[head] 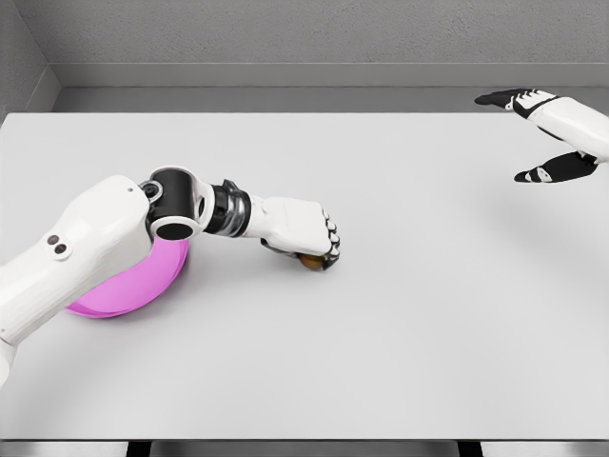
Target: Put the apple on the plate with both arms
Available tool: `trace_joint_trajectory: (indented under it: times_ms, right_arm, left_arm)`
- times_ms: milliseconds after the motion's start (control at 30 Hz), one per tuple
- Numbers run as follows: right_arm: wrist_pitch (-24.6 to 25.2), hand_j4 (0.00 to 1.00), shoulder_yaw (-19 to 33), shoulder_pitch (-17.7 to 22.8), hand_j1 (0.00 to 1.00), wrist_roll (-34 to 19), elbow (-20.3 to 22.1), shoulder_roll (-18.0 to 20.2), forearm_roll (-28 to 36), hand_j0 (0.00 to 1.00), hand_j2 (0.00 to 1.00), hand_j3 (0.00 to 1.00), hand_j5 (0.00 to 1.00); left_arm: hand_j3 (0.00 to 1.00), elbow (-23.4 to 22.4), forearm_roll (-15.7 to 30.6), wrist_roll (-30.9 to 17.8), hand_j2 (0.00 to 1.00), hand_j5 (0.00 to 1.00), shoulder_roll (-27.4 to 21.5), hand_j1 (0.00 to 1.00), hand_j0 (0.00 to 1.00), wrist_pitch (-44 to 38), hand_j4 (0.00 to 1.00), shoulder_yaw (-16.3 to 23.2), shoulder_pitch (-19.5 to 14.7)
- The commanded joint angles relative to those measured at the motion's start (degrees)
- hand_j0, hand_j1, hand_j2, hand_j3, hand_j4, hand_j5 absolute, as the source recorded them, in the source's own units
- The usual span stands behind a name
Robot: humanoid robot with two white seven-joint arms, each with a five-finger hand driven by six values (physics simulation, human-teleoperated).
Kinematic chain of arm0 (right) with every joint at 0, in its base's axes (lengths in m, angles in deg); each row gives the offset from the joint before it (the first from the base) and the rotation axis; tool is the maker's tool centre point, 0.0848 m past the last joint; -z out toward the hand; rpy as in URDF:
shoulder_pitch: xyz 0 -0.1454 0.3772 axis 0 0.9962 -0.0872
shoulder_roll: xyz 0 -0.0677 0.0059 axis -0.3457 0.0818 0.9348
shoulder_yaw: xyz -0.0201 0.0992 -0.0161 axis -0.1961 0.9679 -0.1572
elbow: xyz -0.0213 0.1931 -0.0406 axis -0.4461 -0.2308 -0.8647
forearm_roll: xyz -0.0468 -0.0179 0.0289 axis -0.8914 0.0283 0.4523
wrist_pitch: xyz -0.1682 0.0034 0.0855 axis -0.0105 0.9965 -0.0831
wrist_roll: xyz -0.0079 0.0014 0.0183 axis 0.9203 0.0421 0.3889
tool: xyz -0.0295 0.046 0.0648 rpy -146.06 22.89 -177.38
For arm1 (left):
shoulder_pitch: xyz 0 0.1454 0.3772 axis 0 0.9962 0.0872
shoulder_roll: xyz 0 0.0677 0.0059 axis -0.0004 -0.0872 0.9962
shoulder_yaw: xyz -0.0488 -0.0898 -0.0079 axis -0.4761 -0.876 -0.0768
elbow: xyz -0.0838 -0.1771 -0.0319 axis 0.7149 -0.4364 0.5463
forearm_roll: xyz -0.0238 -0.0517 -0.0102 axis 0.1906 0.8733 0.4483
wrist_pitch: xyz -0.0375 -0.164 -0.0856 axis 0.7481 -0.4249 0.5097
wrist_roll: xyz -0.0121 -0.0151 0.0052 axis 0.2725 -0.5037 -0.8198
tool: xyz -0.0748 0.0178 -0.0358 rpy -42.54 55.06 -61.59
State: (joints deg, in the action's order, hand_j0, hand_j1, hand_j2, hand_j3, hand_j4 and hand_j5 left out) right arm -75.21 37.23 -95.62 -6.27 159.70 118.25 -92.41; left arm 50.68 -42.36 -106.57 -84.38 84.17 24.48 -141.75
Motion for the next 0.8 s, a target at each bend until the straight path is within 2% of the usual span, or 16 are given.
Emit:
trace_joint_trajectory:
  times_ms: [0, 167, 267, 367, 433, 467, 567, 667, 767]
  right_arm:
    - [0.17, 1.00, 0.05, 0.00, 1.00, 0.03, 0.02, 0.12, 0.42, 1.00, 1.00, 1.00, 1.00]
    - [0.17, 1.00, 0.05, 0.00, 1.00, 0.03, 0.02, 0.12, 0.42, 1.00, 1.00, 1.00, 1.00]
    - [0.17, 1.00, -0.03, 0.00, 1.00, 0.03, 0.02, 0.03, 0.42, 1.00, 1.00, 1.00, 1.00]
    - [0.17, 1.00, -0.03, 0.00, 1.00, 0.03, 0.02, 0.03, 0.42, 1.00, 1.00, 1.00, 1.00]
    - [0.17, 1.00, 0.05, 0.00, 1.00, 0.03, 0.02, 0.03, 0.42, 1.00, 1.00, 1.00, 1.00]
    - [0.17, 1.00, -0.03, 0.00, 1.00, 0.03, 0.02, 0.03, 0.42, 1.00, 1.00, 1.00, 1.00]
    - [0.17, 1.00, -0.03, 0.00, 1.00, 0.03, 0.02, 0.03, 0.42, 1.00, 1.00, 1.00, 1.00]
    - [0.17, 1.00, -0.04, -0.09, 1.00, 0.03, 0.02, 0.03, 0.42, 1.00, 1.00, 1.00, 1.00]
    - [0.17, 1.00, -0.04, -0.09, 1.00, 0.03, 0.02, 0.03, 0.42, 1.00, 1.00, 1.00, 1.00]
  left_arm:
    - [0.51, 0.01, 0.34, 0.01, 0.51, 0.51, -0.21, 0.51, 0.51, -0.11, 0.51, -0.05, 0.00]
    - [0.49, 0.62, 1.65, 0.36, 0.49, 0.49, -2.06, 0.49, 0.49, -0.11, 0.49, -0.66, -0.61]
    - [0.44, 0.97, 7.28, 0.36, 0.44, 0.44, -5.39, 0.44, 0.44, -0.11, 0.44, -2.24, -1.05]
    - [0.44, 3.61, 14.92, 0.36, 0.44, 0.44, -13.04, 0.44, 0.44, -0.11, 0.44, -4.44, -0.97]
    - [0.44, 8.44, 17.74, 0.44, 0.44, 0.44, -18.75, 0.44, 0.44, -0.11, 0.44, -6.55, 0.35]
    - [0.44, 9.15, 18.53, 0.44, 0.44, 0.44, -19.81, 0.44, 0.44, -0.11, 0.44, -6.81, 0.79]
    - [0.44, 9.15, 21.34, 0.45, 0.44, 0.44, -24.47, 0.44, 0.44, -0.11, 0.44, -12.00, 4.66]
    - [0.44, 9.15, 22.31, 0.45, 0.44, 0.44, -26.75, 0.44, 0.44, -0.11, 0.44, -12.61, 5.27]
    - [0.45, 9.76, 22.75, 0.53, 0.45, 0.45, -29.39, 0.45, 0.45, -0.11, 0.45, -15.69, 7.56]
